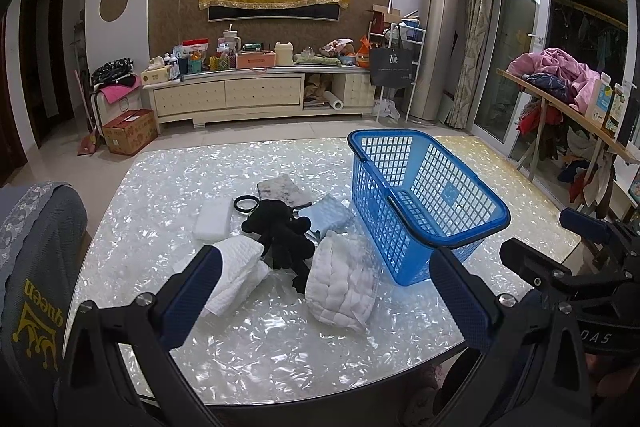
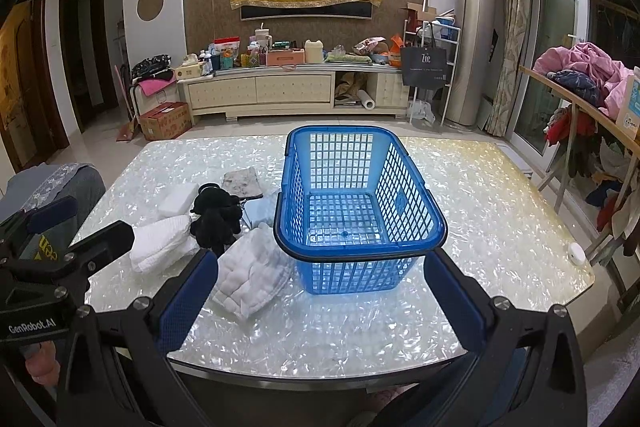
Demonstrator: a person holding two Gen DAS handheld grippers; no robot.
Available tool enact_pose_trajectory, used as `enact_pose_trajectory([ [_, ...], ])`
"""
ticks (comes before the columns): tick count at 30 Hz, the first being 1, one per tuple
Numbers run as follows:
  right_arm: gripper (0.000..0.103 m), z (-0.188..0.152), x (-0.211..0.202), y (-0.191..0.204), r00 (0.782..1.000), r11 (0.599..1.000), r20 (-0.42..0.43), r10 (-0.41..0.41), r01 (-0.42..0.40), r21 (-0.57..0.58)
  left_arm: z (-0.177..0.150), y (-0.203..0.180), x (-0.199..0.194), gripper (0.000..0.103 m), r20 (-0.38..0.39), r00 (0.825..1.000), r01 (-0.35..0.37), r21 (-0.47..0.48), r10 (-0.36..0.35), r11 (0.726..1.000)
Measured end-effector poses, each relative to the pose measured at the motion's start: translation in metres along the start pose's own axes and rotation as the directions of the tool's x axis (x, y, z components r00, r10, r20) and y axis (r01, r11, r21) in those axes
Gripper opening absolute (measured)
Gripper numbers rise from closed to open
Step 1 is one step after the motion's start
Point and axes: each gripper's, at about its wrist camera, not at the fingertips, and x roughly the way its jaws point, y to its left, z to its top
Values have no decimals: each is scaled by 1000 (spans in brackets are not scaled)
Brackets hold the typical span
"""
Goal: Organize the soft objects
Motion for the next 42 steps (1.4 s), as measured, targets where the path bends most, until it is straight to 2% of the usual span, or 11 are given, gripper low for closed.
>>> enact_pose_trajectory([
  [27,103,0,-1,3,1000,1000,-14,3,-3,0,-3,0,2,103,-1,1000,15,-4,-15,1000],
  [33,103,5,4,9,1000,1000,-24,10,-11,-24,-3,3,1,103,-4,1000,-3,-8,3,1000],
  [38,103,13,13,20,999,997,-33,31,-33,-72,2,17,5,103,-31,999,-27,-14,27,1000],
  [42,103,19,21,31,997,992,-45,58,-63,-107,4,37,12,103,-88,995,-44,-37,41,998],
])
